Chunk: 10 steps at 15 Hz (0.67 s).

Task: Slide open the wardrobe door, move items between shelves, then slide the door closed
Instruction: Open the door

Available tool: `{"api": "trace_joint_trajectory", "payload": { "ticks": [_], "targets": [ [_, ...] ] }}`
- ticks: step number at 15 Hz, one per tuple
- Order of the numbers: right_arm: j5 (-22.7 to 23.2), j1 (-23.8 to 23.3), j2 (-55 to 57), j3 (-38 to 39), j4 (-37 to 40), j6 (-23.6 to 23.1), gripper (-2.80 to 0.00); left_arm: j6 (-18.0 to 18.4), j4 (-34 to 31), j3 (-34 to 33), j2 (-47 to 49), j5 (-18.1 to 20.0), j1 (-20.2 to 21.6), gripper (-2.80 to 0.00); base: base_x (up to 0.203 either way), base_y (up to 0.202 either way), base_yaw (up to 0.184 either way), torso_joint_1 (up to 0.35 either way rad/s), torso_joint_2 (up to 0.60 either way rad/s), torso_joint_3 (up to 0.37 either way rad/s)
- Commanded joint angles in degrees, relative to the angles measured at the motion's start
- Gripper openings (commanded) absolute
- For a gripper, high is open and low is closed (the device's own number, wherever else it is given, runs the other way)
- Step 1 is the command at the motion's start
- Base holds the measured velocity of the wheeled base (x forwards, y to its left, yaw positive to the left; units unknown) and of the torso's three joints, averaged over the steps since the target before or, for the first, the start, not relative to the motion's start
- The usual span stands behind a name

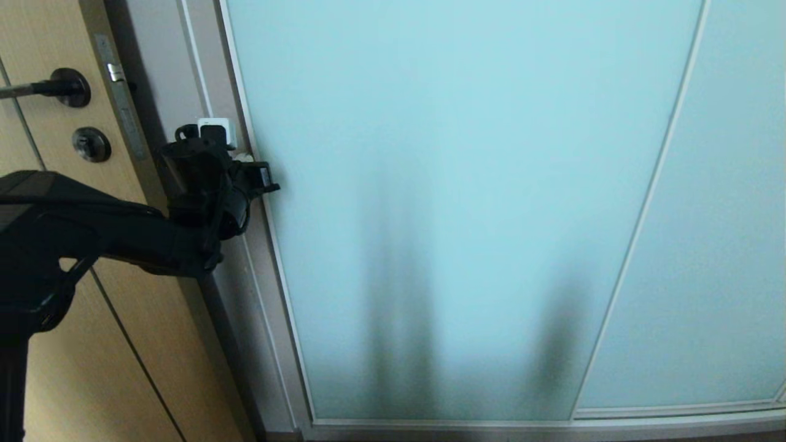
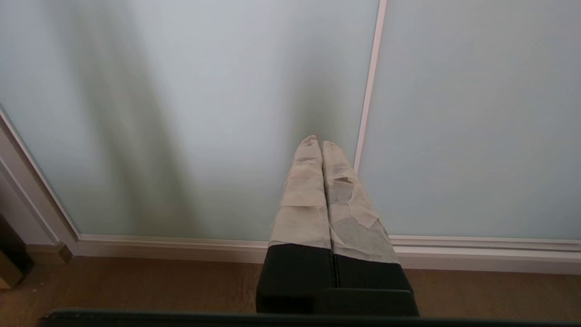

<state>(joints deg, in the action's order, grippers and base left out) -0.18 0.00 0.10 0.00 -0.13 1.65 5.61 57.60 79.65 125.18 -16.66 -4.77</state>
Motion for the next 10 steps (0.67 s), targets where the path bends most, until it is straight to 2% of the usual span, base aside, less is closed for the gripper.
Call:
{"api": "trace_joint_trajectory", "payload": {
  "ticks": [1,10],
  "targets": [
    [0.0,0.0,0.1,0.0,0.0,0.0,-2.80,0.1,0.4,1.4,2.1,-0.2,0.0,-2.80,0.000,0.000,0.000,0.000,0.00,0.000],
    [0.0,0.0,0.1,0.0,0.0,0.0,-2.80,0.4,-1.2,6.9,6.5,-0.3,0.0,-2.80,0.000,0.000,0.000,0.000,0.00,0.000]
  ]
}}
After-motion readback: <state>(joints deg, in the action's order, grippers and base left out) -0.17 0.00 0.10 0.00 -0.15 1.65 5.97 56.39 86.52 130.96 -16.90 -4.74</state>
